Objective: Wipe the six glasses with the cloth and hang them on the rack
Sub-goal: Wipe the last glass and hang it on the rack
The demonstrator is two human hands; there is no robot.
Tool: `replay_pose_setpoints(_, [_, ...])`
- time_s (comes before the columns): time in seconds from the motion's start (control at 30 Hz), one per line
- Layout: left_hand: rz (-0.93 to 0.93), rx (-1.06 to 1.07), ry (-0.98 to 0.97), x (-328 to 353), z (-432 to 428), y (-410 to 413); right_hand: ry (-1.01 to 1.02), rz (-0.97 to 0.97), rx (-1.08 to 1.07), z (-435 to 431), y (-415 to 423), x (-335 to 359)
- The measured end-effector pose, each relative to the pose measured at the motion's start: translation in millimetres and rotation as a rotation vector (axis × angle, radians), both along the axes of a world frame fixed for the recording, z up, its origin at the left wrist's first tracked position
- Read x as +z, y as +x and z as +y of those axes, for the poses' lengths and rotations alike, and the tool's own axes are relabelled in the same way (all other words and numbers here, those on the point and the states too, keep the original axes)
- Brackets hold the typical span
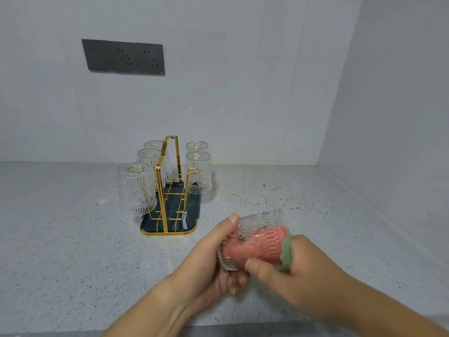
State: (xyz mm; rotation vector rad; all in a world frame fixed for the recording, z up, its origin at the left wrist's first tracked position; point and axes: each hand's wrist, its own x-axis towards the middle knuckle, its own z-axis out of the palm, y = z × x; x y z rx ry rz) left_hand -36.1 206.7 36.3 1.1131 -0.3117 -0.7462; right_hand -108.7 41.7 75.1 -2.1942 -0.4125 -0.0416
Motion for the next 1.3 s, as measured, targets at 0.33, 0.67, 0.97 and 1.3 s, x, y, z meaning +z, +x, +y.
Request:
replay_pose_setpoints(0.33, [-0.353,0.115,0.001,-17.9,4.2,8.4,0.411,0.317,-0.302,-2.0,6.0,8.3])
replay_pose_setpoints(0.67, [0.092,-0.173,0.111,-6.0,7.4,10.2,-0.112,0.057,0.021,-8.5,2.2,-2.1])
replay_pose_setpoints(0.97, [-0.117,-0.286,0.152,-8.1,7.6,19.3,0.172,0.228,0.004,-20.4,5.5,-4.6])
replay_pose_setpoints(1.3, [0.051,-0.524,0.003,-15.0,11.1,22.9,0.001,0.202,0.077,-18.1,3.0,5.0])
